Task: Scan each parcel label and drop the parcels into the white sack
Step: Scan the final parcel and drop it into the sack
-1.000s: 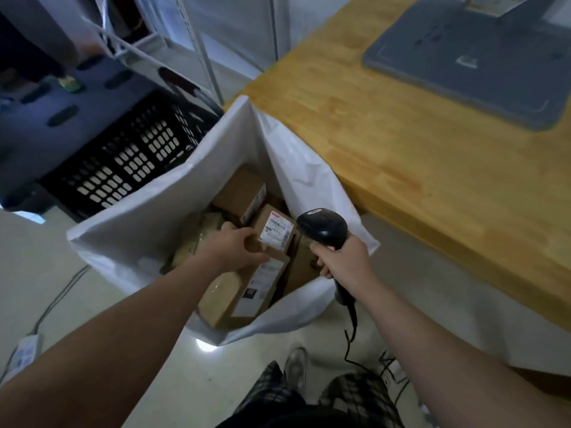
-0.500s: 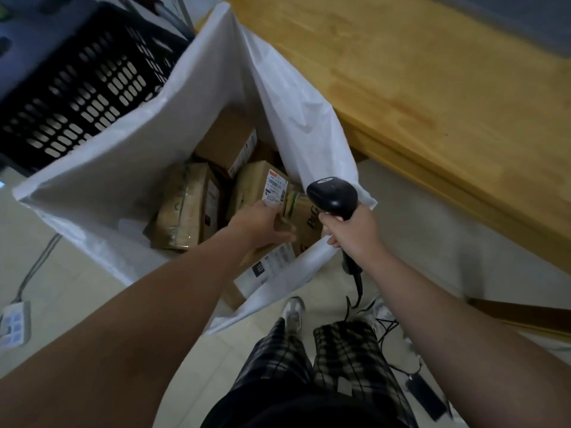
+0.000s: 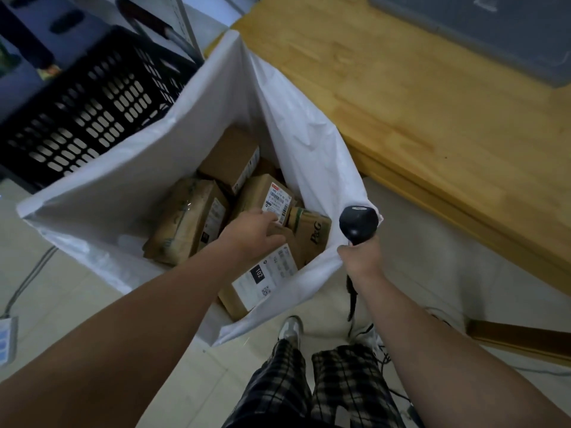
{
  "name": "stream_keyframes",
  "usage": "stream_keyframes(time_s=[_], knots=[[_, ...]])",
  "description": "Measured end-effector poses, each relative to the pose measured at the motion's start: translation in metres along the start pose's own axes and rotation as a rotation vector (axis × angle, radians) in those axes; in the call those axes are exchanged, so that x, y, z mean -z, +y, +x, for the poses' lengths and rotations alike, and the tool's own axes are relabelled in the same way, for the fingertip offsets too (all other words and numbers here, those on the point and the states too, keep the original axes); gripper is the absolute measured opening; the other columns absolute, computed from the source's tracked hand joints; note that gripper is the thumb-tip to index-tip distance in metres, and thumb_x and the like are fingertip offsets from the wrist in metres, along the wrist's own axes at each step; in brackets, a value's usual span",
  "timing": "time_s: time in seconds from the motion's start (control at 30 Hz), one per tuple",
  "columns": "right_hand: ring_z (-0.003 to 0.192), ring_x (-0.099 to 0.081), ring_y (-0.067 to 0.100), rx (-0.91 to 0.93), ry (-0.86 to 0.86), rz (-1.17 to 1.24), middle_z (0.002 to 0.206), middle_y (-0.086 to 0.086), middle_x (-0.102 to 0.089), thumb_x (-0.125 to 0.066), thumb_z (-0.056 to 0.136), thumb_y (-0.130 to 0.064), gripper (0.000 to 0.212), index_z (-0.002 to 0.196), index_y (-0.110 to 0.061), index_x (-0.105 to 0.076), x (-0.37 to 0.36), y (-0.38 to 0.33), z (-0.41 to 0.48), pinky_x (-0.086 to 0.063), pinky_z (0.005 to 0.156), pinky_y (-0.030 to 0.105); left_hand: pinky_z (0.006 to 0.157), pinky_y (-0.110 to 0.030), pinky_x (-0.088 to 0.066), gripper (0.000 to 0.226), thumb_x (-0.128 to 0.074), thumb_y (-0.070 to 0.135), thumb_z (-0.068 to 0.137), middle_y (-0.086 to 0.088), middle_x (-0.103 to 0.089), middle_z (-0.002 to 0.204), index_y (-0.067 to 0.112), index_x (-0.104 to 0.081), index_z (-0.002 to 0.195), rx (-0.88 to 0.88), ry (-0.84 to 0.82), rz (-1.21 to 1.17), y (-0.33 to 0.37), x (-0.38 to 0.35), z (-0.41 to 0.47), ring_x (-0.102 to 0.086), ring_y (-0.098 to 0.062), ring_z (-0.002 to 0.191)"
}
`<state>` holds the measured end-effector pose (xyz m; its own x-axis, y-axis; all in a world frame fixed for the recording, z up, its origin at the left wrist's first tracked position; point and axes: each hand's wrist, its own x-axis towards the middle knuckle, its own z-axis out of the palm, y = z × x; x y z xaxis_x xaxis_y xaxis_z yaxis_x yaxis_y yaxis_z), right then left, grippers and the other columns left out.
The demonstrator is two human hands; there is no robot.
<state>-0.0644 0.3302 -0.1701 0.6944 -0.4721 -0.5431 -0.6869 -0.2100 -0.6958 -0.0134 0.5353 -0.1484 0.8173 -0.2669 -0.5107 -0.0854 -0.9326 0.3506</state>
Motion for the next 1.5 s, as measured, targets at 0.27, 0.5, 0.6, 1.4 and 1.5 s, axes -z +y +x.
stream_keyframes(time_s=[0.27,0.5,0.6,1.4,1.5], knots=[[0.07,-0.059,0.02,0.262,0.024,0.048,0.072,0.002,-0.056,-0.064,0.078,0.004,0.015,0.083,-0.009,-0.059,0.041,-0.025,-0.024,-0.042,0.066,0.024,0.096,-0.035,-0.044,0.052,-0.059,0.037,0.093,-0.011,-0.05,0.136,0.017,-0.047,0.14,-0.07,0.121,-0.053,0.018,0.049,-0.002,-0.054,-0.024,0.116],[0.067,-0.05,0.013,0.346,0.011,-0.065,0.068,-0.009,-0.047,-0.066,0.08,-0.002,0.029,0.088,-0.021,-0.047,0.085,-0.047,-0.018,-0.033,0.048,0.017,0.092,-0.041,-0.047,0.042,-0.057,0.036,0.094,-0.011,-0.057,0.125,0.013,-0.056,0.129,-0.191,0.128,0.06,0.069,0.053,0.003,-0.054,-0.029,0.112],[0.076,-0.054,0.016,0.333,-0.019,-0.125,0.076,-0.008,-0.054,-0.07,0.08,-0.007,0.034,0.102,-0.022,-0.049,0.102,-0.047,-0.014,-0.036,0.051,0.02,0.093,-0.042,-0.046,0.04,-0.056,0.036,0.093,-0.011,-0.056,0.122,0.016,-0.055,0.128,-0.237,0.144,0.117,0.089,0.057,0.012,-0.051,-0.031,0.115],[0.071,-0.057,0.026,0.252,0.221,0.217,0.082,0.009,-0.051,-0.061,0.073,-0.011,0.026,0.094,-0.002,-0.047,0.412,-0.032,0.129,-0.05,0.051,0.024,0.097,-0.041,-0.045,0.048,-0.05,0.041,0.097,-0.009,-0.052,0.134,0.018,-0.045,0.139,-0.583,0.082,0.294,0.437,0.061,0.149,-0.052,-0.026,0.118],[0.079,-0.063,0.021,0.266,0.286,0.224,0.09,0.001,-0.058,-0.066,0.087,-0.01,0.023,0.106,-0.01,-0.054,0.455,-0.027,0.152,-0.053,0.058,0.024,0.095,-0.039,-0.046,0.048,-0.05,0.041,0.097,-0.008,-0.052,0.133,0.019,-0.046,0.139,-0.605,0.077,0.278,0.483,0.055,0.166,-0.053,-0.025,0.116]])
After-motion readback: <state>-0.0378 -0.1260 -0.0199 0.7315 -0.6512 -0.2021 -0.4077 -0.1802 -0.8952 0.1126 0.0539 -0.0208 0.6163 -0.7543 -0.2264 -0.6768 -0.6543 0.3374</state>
